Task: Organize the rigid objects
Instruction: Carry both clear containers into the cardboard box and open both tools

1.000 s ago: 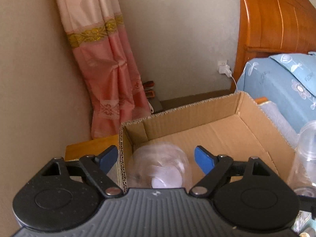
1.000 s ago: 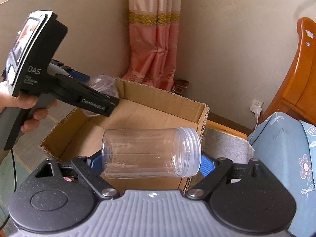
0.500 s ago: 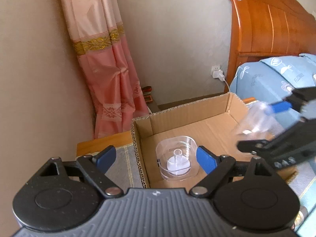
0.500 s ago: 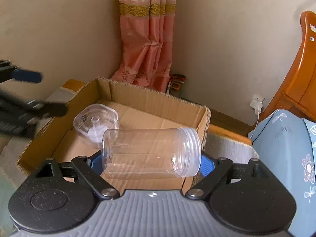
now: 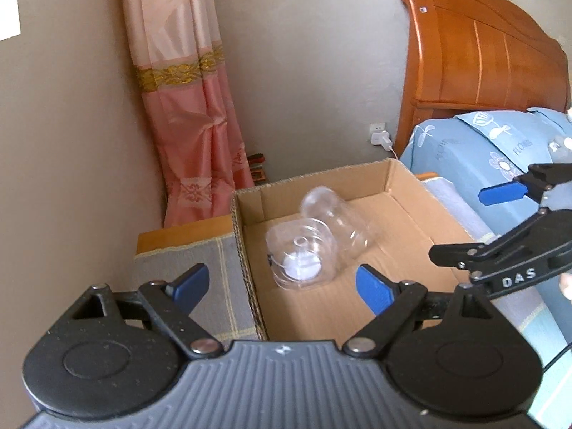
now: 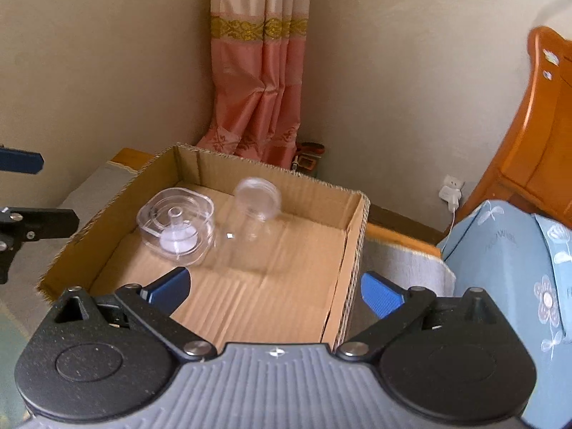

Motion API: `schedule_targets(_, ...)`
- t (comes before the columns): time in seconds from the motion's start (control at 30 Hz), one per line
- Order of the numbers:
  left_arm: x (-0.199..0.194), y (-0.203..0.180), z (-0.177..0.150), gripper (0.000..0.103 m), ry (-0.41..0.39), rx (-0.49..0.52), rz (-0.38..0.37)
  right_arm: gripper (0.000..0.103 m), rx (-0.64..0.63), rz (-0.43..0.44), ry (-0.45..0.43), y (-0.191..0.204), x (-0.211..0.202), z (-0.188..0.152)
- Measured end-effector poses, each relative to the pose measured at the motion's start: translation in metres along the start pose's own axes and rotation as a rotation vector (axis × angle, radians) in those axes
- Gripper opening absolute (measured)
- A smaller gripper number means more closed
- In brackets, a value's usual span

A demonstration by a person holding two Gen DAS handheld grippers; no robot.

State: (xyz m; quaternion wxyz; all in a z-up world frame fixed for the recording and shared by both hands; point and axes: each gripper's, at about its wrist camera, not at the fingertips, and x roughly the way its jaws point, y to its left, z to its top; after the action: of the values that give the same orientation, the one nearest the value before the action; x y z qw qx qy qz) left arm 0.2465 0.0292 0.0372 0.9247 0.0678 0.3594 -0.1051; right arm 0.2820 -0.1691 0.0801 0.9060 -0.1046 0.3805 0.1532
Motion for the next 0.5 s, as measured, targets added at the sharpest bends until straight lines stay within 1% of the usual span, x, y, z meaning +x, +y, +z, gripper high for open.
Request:
schedule_targets(0.2, -0.020, -0.008, -0.016, 0.090, -0.008, 0.006, -0.002, 0.103, 0.022, 0.017, -0.030, 0.011, -0.036, -0.028)
schedule_targets(0.27, -0.027, -0.009, -0.024, 0.097, -0.014, -0.001, 0.002, 0.103, 0.025, 0.015, -0.042, 0.017, -0.048, -0.039)
schedule_targets(0.3, -0.030, -0.010, -0.028, 0.099, -0.021, -0.004, 0.004, 0.103, 0.025, 0.009, -0.054, 0.020, -0.054, -0.045)
schedule_targets(0.4, -0.039, -0.014, -0.044, 0.099, -0.034, -0.013, 0.002, 0.103, 0.034, -0.033, -0.088, 0.027, -0.070, -0.064)
schedule_targets(0.5, -0.044, -0.017, -0.060, 0.099, -0.036, -0.024, -0.003, 0.103, 0.077, -0.069, -0.107, 0.031, -0.082, -0.086)
